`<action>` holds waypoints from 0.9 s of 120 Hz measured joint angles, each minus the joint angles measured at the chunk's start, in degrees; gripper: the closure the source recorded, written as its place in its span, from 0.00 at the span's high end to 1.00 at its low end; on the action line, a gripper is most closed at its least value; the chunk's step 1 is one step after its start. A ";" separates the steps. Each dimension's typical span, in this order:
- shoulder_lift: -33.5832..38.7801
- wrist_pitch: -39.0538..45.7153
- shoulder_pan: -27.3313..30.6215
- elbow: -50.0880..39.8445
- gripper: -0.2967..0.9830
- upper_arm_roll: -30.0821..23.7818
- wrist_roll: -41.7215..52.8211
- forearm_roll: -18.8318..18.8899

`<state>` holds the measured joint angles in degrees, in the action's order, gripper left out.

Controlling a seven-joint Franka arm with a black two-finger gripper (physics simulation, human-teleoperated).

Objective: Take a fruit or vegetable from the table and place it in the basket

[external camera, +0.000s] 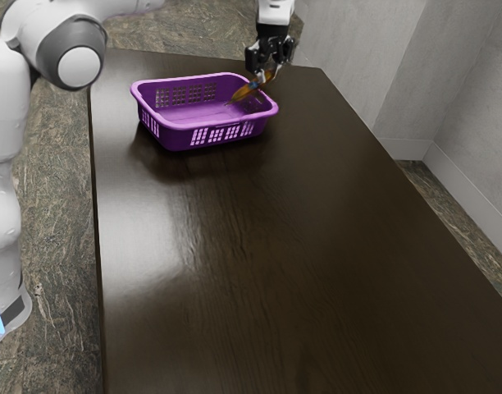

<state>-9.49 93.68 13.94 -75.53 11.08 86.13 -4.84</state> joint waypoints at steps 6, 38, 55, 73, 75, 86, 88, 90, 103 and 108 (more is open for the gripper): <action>0.02 -0.54 0.30 -0.06 0.28 0.92 0.03 0.00; -0.15 -1.88 1.08 -0.42 0.28 8.90 0.37 -0.26; -0.48 -2.41 0.87 -0.43 0.53 9.49 0.52 -0.54; -0.56 -2.79 0.78 -0.48 0.68 9.43 0.57 -0.61; -0.59 -2.81 0.78 -0.49 0.69 9.42 0.57 -0.62; -0.82 -2.91 0.80 -0.57 0.73 9.44 0.57 -0.69; -0.87 -2.93 0.80 -0.58 0.73 9.44 0.56 -0.70; -0.90 -2.95 0.80 -0.59 0.74 9.43 0.54 -0.71; -0.99 -3.04 0.78 -0.59 0.75 9.39 0.38 -0.77; -1.00 -3.07 0.79 -0.59 0.76 9.38 0.33 -0.79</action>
<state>-10.49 90.61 14.73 -76.12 20.46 86.46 -5.63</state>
